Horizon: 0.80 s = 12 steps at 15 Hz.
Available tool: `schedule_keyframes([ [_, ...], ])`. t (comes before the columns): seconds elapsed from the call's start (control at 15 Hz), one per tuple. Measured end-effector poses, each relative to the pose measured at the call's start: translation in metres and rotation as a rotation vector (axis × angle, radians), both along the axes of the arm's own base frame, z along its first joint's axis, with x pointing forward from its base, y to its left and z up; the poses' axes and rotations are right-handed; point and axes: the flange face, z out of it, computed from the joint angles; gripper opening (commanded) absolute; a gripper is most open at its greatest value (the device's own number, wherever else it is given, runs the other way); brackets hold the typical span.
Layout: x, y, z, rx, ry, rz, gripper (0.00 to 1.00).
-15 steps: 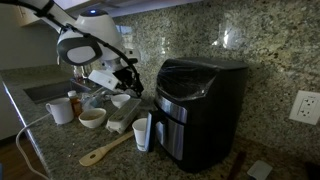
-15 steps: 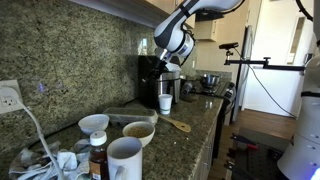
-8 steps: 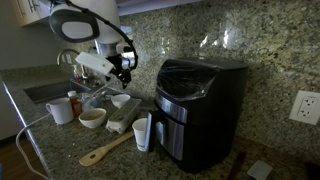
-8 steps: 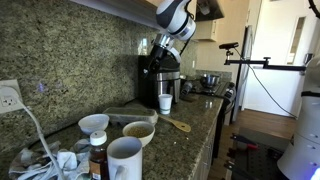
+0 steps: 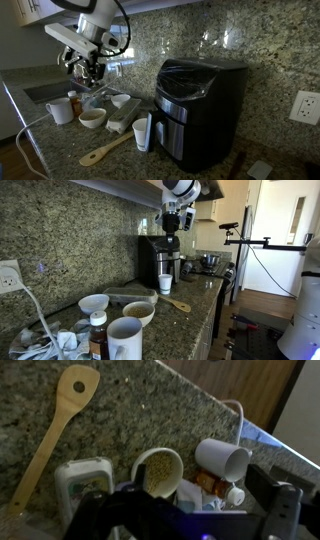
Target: Use the wooden spoon to stir the contents in the white bowl
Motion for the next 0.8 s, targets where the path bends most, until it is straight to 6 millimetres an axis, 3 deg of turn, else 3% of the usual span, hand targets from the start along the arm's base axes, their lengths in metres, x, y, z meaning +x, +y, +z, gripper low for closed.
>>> schedule_keyframes([
  [0.2, -0.0098, -0.0048, 0.0129, -0.031, 0.069, 0.052, 1.00],
  [0.8, -0.0106, -0.0062, 0.0130, -0.042, 0.073, 0.057, 1.00],
])
